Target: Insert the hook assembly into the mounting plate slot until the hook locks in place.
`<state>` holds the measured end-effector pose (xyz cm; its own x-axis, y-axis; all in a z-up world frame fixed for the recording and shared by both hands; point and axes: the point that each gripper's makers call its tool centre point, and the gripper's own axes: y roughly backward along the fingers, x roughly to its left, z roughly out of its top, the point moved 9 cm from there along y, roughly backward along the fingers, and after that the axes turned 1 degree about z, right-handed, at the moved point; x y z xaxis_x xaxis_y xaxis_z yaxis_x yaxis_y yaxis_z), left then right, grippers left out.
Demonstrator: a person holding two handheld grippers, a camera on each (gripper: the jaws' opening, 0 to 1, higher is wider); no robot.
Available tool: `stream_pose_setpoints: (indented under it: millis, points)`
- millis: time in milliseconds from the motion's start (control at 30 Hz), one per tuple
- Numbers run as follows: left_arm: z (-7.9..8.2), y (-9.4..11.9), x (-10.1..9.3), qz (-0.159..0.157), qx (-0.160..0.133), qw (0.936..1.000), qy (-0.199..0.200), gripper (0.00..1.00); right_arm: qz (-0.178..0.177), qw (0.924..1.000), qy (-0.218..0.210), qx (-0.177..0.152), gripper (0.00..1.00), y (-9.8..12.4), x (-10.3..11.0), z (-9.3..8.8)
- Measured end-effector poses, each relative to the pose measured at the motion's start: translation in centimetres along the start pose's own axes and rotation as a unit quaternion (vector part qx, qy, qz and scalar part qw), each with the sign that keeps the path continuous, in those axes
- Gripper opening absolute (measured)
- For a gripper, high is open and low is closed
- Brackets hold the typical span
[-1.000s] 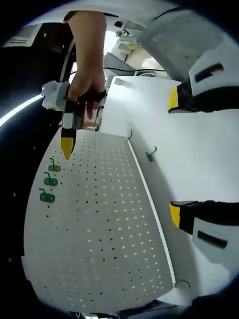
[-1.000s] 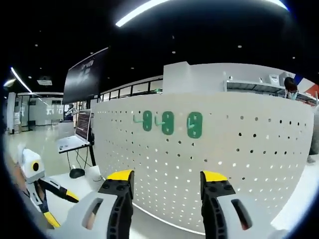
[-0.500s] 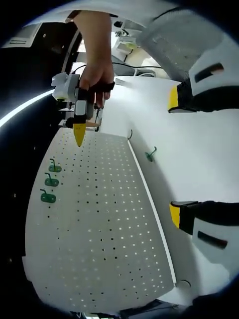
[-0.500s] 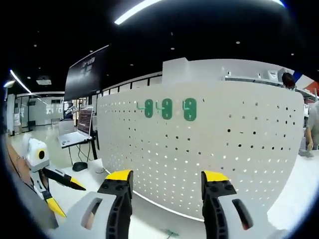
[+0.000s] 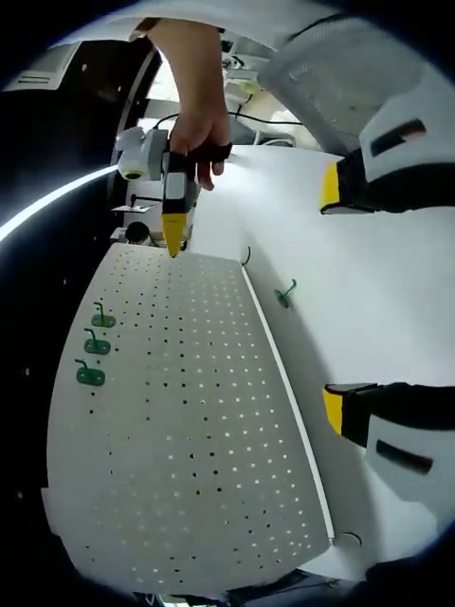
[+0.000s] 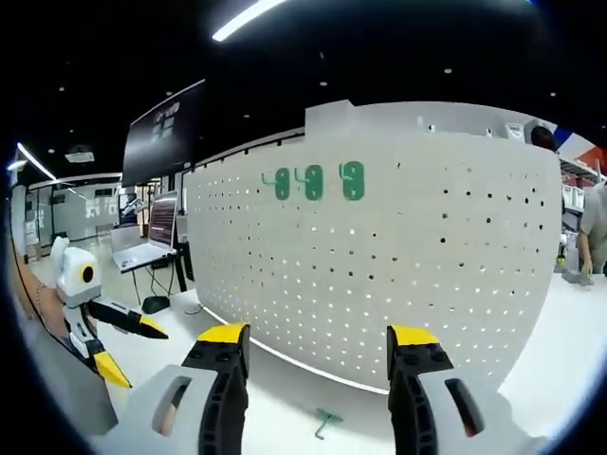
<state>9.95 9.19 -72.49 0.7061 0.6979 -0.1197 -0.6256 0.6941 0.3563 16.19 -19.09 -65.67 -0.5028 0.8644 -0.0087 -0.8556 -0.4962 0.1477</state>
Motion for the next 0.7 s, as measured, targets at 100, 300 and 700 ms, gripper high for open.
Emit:
stream_pose_setpoints:
  millis: [100, 300, 700]
  points:
    - [0.0, 0.0, 0.0, 0.000, 0.000, 1.0000, 0.000, 0.75, -0.001, 1.0000, -0.004, 0.006, 0.57, 0.6, 0.0, -0.7]
    - [-0.1, 0.1, 0.0, 0.000, 0.001, 1.0000, 0.001, 0.75, 0.001, 0.9998, -0.007, 0.017, 0.57, 1.6, 0.2, -1.7]
    - [-0.1, 0.1, 0.0, 0.001, 0.003, 1.0000, 0.003, 0.76, 0.004, 0.9991, -0.022, 0.035, 0.58, 3.3, 0.4, -3.3]
